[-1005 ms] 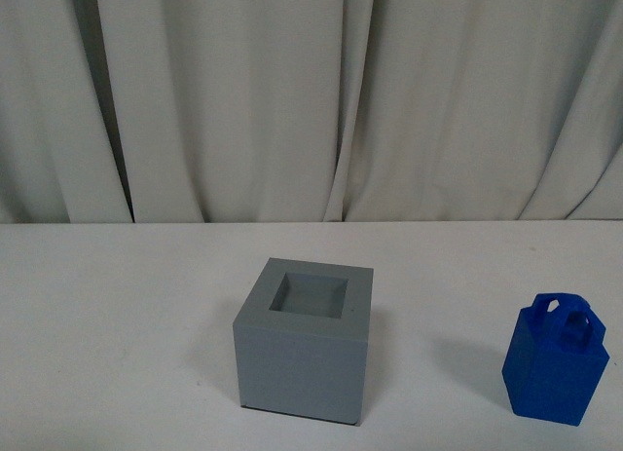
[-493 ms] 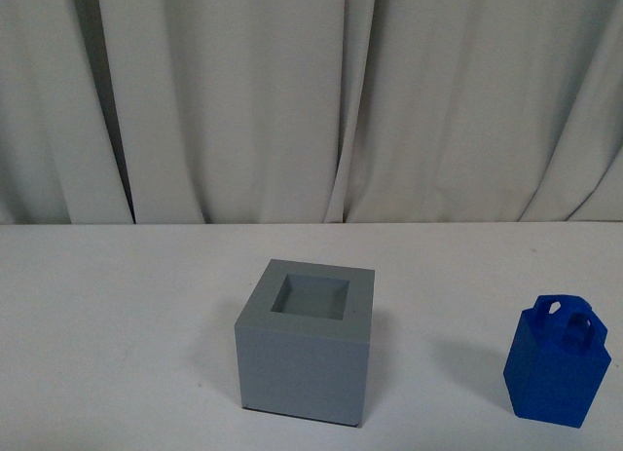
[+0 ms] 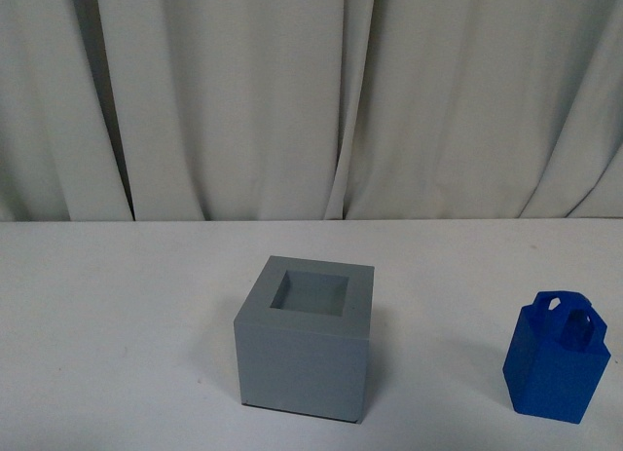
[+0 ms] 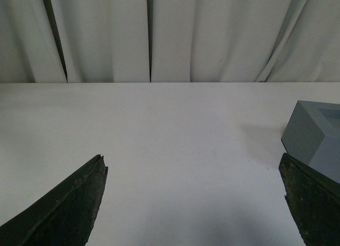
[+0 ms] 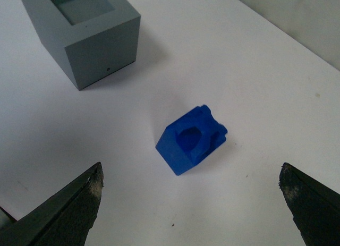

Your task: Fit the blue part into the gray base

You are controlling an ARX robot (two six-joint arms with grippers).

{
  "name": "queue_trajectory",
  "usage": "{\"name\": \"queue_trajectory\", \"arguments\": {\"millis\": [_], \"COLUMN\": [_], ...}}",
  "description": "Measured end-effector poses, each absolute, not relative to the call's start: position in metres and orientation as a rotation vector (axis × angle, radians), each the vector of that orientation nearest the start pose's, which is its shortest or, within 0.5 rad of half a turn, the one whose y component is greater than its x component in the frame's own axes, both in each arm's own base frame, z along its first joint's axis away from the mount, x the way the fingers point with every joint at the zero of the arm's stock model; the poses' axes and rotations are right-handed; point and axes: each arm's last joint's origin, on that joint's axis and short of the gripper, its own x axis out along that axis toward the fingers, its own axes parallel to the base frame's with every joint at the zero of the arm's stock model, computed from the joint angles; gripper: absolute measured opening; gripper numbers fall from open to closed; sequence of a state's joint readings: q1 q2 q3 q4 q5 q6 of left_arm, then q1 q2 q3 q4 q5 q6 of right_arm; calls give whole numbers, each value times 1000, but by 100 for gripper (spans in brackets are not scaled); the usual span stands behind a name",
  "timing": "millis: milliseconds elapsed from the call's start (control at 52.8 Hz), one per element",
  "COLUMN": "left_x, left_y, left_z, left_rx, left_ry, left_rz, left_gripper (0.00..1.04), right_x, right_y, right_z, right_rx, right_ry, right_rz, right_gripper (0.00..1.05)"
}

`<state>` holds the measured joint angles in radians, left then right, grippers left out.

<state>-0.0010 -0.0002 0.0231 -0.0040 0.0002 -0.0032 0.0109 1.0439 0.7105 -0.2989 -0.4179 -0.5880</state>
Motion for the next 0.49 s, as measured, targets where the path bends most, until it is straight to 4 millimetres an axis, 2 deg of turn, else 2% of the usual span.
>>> {"name": "queue_trajectory", "arguments": {"millis": [171,493], "left_x": [96,96], "left_y": [0,0], "left_z": [171,171], "left_rx": [-3,-3], "left_ry": [-19,-19], "left_rz": [-1,-1], "left_gripper": [99,99], "right_x": [260,311], "right_y": [35,38], "right_z": [271,270], "right_rx": [-681,-856], "right_ry": [581,803], "right_rz": [743,874], "right_gripper": [97,97]}}
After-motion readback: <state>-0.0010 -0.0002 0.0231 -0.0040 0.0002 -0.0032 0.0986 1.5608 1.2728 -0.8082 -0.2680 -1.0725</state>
